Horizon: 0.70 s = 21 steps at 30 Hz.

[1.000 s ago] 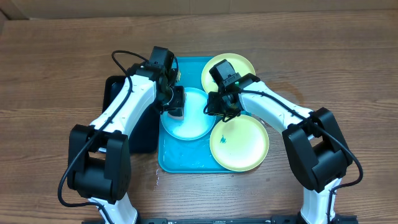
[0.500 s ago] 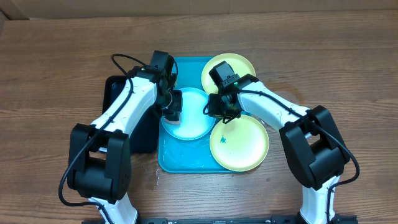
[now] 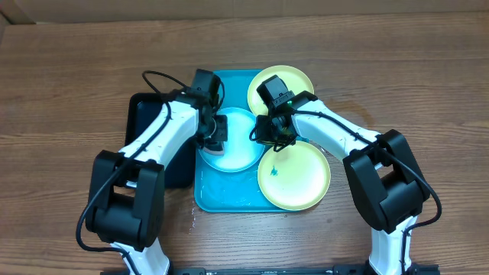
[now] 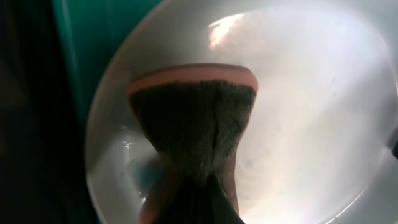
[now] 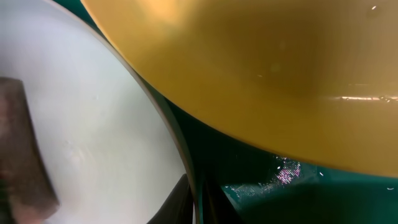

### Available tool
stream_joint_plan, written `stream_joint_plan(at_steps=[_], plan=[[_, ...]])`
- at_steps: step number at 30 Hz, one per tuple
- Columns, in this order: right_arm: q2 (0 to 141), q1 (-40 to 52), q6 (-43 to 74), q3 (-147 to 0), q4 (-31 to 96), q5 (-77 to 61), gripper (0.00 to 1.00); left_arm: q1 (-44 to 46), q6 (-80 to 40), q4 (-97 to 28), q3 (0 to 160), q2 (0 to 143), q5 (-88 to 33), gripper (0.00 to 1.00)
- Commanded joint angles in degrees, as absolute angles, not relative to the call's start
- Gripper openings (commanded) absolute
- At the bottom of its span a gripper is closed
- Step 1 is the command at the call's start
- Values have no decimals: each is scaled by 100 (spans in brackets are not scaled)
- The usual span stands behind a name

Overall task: Clean dirty plates on tray and stack at the side
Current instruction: 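Scrub the white plate surface with the sponge in the left gripper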

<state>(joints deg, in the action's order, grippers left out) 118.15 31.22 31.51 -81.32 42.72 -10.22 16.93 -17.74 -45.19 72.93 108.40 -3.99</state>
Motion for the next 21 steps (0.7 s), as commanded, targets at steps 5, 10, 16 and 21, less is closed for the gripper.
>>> stream_joint_plan(at_steps=[5, 10, 16, 21], plan=[[11872, 3162, 3153, -8132, 4270, -1011, 8, 1732, -2246, -4453, 7212, 11351, -301, 4], [11872, 3162, 3153, -8132, 4270, -1011, 8, 1710, -2064, -4431, 7242, 11579, -770, 4], [11872, 3162, 3153, -8132, 4265, -1011, 8, 1664, -1667, -4298, 7391, 11480, -2202, 4], [11872, 3162, 3153, -8132, 4268, -1011, 8, 1588, -1673, -4329, 7863, 11244, -2724, 4]])
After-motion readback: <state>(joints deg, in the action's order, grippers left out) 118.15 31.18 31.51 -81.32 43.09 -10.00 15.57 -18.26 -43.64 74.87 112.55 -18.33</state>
